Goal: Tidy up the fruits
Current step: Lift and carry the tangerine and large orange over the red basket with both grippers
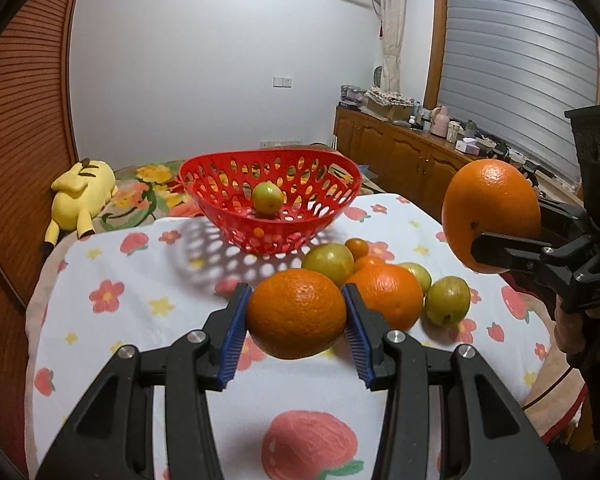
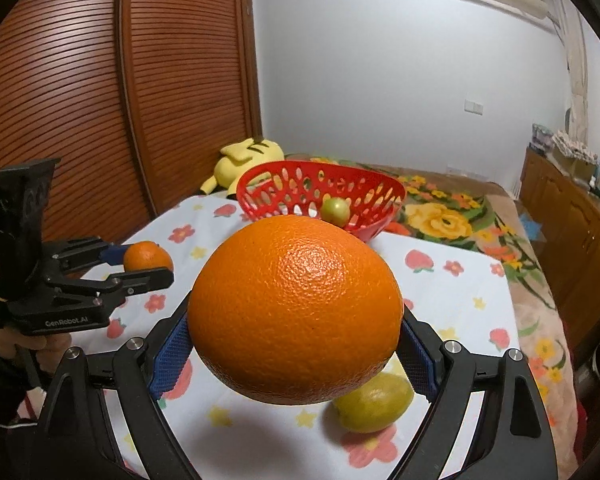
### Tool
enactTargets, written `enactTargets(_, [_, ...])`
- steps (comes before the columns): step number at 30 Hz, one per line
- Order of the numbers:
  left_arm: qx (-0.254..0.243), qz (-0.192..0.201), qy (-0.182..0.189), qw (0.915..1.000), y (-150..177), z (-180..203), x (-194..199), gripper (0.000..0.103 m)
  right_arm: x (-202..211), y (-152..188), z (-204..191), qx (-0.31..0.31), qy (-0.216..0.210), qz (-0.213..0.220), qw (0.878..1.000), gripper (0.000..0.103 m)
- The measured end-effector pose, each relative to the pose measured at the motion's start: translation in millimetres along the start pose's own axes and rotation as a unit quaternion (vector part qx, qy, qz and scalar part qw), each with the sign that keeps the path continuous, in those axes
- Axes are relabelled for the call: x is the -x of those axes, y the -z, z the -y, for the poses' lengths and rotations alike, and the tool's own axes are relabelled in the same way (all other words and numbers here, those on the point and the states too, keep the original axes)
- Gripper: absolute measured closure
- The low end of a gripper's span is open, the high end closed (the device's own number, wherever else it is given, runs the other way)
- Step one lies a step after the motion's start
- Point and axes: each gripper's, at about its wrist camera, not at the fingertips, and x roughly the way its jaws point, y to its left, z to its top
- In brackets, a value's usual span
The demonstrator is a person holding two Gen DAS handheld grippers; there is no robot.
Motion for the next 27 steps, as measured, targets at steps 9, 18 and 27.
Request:
enactTargets(9, [-0.003, 0.000, -0.009, 1.0000, -19.5, -7.5, -5.5, 0.058, -15.8, -20.5, 5.6, 0.015, -0.005, -0.005, 1.000, 0.012])
enactTargets(18, [0.012, -0.006, -0.019, 0.9997, -40.5, -28.4, -26.4, 0.058, -50.3, -49.3, 15.9, 0.025, -0.019, -0.018, 0.999, 0.012])
enactTargets(27, [0.020, -0.012, -0.029, 0.9993, -65.7, -49.2, -47.1, 0.058, -86.6, -82.9, 31.3, 0.039, -0.030, -0.035, 0.998, 0.012])
